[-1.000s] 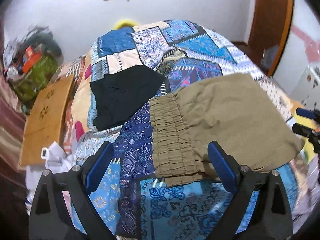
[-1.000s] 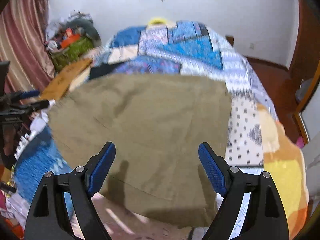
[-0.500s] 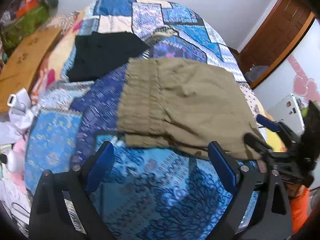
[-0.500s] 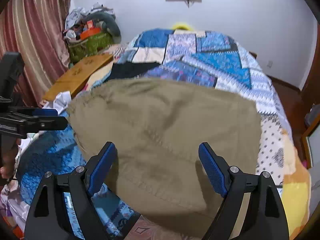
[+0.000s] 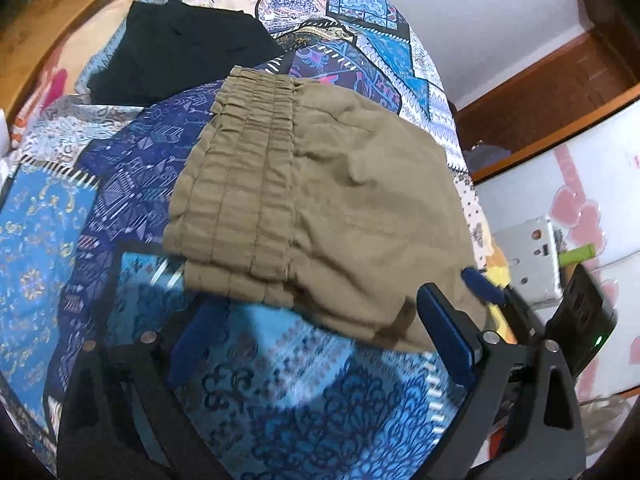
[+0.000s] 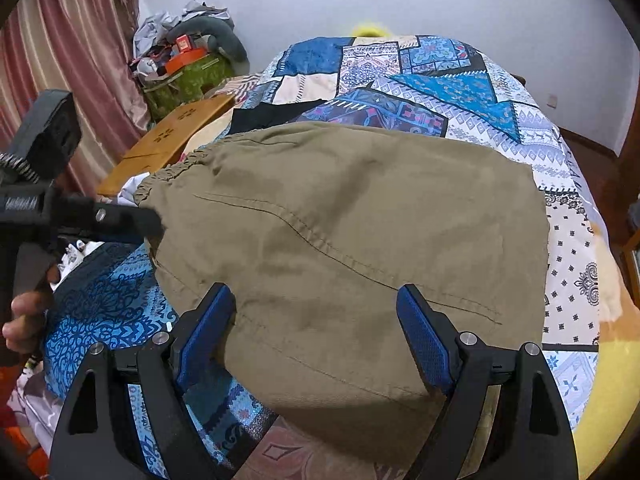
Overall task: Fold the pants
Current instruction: 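Release the pants and lift both tools away, then grasp the khaki pants waistband with the left tool and lift it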
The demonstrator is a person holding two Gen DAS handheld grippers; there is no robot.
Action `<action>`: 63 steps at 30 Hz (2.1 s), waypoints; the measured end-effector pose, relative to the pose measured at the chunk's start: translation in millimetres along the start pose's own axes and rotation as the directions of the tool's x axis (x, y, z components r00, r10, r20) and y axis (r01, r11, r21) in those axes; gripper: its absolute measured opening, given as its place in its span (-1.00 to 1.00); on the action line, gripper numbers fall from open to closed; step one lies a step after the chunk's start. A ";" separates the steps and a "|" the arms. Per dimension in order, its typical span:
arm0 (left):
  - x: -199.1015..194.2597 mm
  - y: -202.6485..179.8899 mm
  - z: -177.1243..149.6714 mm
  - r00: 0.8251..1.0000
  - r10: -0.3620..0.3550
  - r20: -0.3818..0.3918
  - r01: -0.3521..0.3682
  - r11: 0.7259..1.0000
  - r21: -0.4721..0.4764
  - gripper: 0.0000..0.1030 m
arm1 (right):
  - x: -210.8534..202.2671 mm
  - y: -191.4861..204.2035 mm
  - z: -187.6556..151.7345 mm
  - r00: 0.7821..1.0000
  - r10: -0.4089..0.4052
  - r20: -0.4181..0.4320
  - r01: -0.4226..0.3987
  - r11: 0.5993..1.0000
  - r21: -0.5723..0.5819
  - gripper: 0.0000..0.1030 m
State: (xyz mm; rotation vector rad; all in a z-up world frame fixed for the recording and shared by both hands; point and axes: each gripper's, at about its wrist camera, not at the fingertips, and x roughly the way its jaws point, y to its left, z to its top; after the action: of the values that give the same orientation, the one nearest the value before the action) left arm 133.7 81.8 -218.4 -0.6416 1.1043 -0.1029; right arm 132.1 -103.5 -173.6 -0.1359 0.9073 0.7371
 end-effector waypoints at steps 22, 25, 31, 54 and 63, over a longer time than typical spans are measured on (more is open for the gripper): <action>-38.0 -19.8 18.1 0.922 0.269 0.278 -0.309 0.945 0.110 -0.37 | -12.6 -9.8 -4.4 0.998 0.049 0.036 -0.051 0.996 0.068 0.59; -57.3 -33.0 9.7 0.857 0.351 0.378 -0.436 0.884 0.170 -0.40 | -22.9 -19.2 -9.0 0.998 0.019 0.054 -0.025 0.994 0.110 0.59; -87.2 -76.3 -6.9 0.701 0.398 0.592 -0.634 0.728 0.262 -0.46 | -39.6 -44.1 -25.4 0.997 -0.059 0.052 0.048 0.981 0.188 0.60; -86.6 -107.3 30.3 0.864 0.202 0.461 -0.368 0.879 0.305 -0.61 | -35.5 -53.6 -39.7 0.998 -0.018 0.064 0.003 0.973 0.232 0.67; -69.7 21.0 28.3 0.946 0.250 0.204 -0.269 0.961 0.069 -0.48 | -34.2 -52.4 -38.4 0.998 -0.028 0.058 0.014 0.973 0.229 0.69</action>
State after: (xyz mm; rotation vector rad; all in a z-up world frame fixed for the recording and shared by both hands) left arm 120.7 138.0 -165.8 -0.4049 0.9795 0.1313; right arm 126.3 -176.3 -181.8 0.0801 0.9248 0.6093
